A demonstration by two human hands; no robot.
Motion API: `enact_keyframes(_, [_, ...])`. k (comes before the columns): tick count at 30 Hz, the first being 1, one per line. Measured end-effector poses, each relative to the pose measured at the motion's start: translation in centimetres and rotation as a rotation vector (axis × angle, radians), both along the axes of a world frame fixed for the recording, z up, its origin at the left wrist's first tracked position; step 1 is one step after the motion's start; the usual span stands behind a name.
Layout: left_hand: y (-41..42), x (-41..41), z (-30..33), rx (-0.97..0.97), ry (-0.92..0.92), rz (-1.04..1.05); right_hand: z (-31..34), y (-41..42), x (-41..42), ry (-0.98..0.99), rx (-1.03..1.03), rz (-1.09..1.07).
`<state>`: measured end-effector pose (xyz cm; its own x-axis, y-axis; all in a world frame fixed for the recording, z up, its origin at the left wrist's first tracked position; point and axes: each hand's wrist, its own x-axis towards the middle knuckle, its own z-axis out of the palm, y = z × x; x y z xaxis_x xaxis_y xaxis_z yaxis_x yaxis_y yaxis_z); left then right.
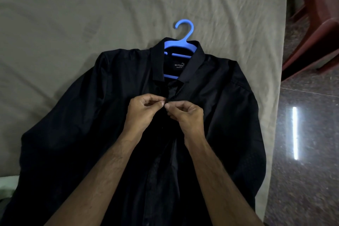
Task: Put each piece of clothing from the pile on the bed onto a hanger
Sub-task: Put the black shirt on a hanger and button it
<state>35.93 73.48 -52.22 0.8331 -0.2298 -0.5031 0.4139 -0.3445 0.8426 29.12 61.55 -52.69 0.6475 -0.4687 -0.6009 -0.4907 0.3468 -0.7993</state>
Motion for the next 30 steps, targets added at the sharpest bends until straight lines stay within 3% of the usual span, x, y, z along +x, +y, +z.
enact_keyframes(3, [0.0,-0.2,0.3,-0.027,0.030,-0.004,-0.3,0.3,0.2,0.035,-0.053,-0.010])
enact_keyframes(9, [-0.7,0.0,-0.5,0.115,-0.066,-0.048,-1.0,0.5,0.4,0.076,-0.217,0.044])
enact_keyframes(22, [-1.4,-0.6,-1.8,0.200,-0.260,-0.063,-0.9,-0.2,0.8,0.055,-0.051,0.002])
enact_keyframes(27, [-1.4,-0.2,-1.8,0.117,-0.131,0.024,-1.5,-0.4,0.9,0.074,-0.305,0.241])
enact_keyframes(30, [-1.5,0.7,-1.9,0.032,0.000,0.034,-1.8,0.0,0.6,0.069,-0.386,0.270])
